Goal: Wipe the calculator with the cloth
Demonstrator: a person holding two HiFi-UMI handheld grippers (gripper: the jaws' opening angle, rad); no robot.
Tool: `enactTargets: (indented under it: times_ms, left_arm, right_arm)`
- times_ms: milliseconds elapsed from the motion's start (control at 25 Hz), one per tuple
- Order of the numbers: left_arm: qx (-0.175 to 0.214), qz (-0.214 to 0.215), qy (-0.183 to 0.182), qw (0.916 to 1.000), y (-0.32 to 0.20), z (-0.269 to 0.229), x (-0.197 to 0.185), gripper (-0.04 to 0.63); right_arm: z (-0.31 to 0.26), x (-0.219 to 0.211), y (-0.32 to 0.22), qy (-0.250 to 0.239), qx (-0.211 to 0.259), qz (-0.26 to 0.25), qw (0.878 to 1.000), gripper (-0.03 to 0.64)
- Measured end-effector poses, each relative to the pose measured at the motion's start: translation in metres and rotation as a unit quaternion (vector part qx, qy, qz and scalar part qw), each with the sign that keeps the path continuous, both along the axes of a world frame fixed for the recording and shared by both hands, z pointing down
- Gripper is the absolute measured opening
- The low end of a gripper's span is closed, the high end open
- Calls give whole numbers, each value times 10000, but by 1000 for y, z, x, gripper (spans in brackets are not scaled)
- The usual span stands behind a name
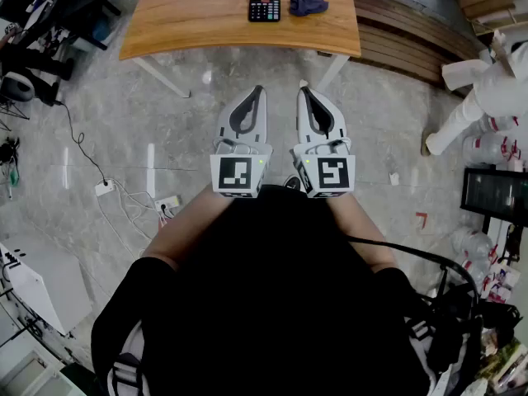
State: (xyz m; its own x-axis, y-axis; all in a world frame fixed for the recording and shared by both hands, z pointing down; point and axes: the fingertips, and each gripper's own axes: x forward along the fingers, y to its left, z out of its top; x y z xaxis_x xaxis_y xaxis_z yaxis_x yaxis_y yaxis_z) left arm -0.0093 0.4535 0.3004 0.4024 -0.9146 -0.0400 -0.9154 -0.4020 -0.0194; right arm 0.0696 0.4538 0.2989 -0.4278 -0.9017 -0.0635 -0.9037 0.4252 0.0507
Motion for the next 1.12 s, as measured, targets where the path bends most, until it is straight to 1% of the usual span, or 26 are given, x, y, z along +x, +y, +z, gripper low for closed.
enactTargets:
  times_ms: [200,320,440,560,640,800,920,1040,1120]
  left_arm:
    - [26,-16,4,10000,-3,0,8,6]
    - [20,-46,-61,10000,-6,2,16,6]
    - [18,-126,-72,9999,-8,4,24,6]
    - [-40,-258,-92,9996,-10,7,32,6]
    - [-104,-386,-45,9992,-13,9,35,6]
    - [-140,-527,-121,9984,-18,11,42,6]
    - [-199,-584,-152,9980,-32,14,39,6]
    - [-262,-618,-175,9976,-58,26,33,6]
    - [-348,-603,-120,9975,-83,37,30,6]
  right_arm:
    - [3,7,-4,-63,-91,17,9999,15]
    - [6,15,-7,-60,-113,-17,9999,15]
    - [9,26,-11,-108,-152,-49,9998,15]
    - [9,39,-14,-297,-218,-132,9992,15]
    - [11,48,-17,-474,-299,-201,9982,15]
    - [18,63,-26,-557,-406,-233,9974,15]
    - [26,64,-41,-677,-533,-234,9960,15]
    - [35,57,-65,-570,-561,-260,9965,15]
    - [44,53,-86,-458,-621,-240,9967,15]
